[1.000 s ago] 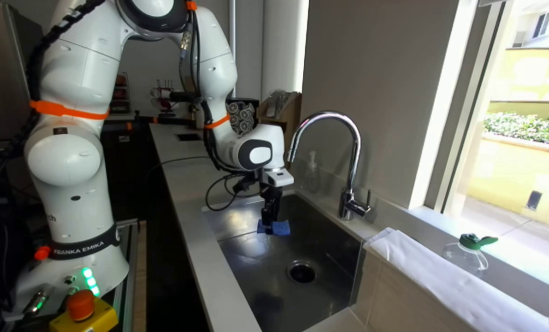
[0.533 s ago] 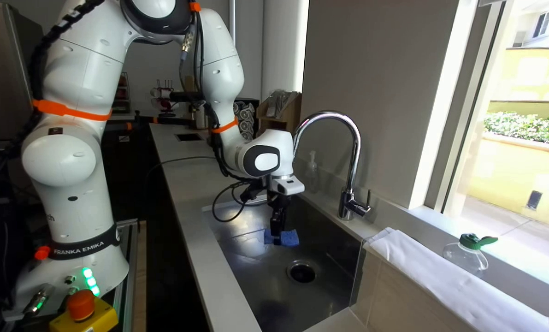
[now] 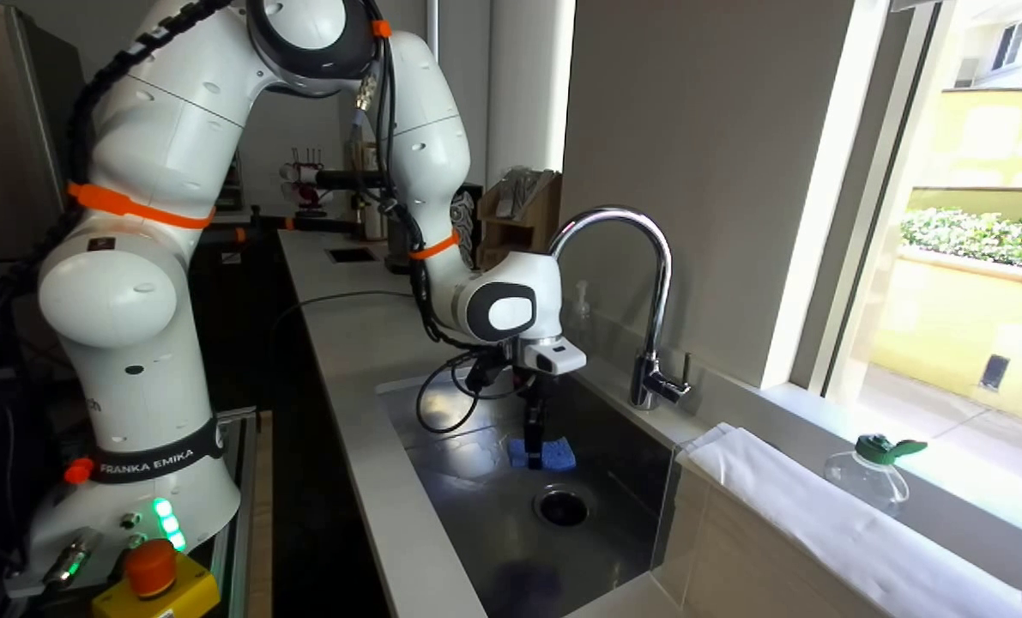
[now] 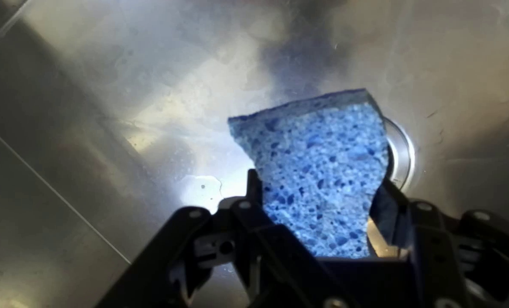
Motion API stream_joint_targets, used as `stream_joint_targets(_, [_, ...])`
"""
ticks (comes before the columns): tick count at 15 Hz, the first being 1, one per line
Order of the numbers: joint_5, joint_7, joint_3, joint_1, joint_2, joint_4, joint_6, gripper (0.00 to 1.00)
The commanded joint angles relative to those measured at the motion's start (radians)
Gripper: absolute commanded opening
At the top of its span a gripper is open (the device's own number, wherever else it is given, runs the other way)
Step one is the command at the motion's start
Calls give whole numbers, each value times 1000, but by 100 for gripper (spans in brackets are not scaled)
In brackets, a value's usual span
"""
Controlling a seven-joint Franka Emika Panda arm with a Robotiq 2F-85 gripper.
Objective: Put the sponge on the hole in the sink
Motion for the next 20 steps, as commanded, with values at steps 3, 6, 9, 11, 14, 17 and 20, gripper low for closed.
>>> stream_joint_targets(3, [69, -151, 24, -23, 60, 20, 113, 37])
stream_joint_targets(6, [120, -223, 28, -22, 78, 20, 161, 37])
stream_joint_targets(9, [158, -272, 32, -18, 97, 25, 187, 71])
stream_joint_targets(11, [175, -296, 35, -18, 103, 27, 191, 94])
stream_joint_targets(14, [194, -322, 38, -22, 110, 29, 196, 100])
stream_joint_targets(17, [208, -341, 41, -29, 105, 23, 194, 100])
stream_joint_targets(20, [218, -356, 41, -36, 96, 19, 179, 100])
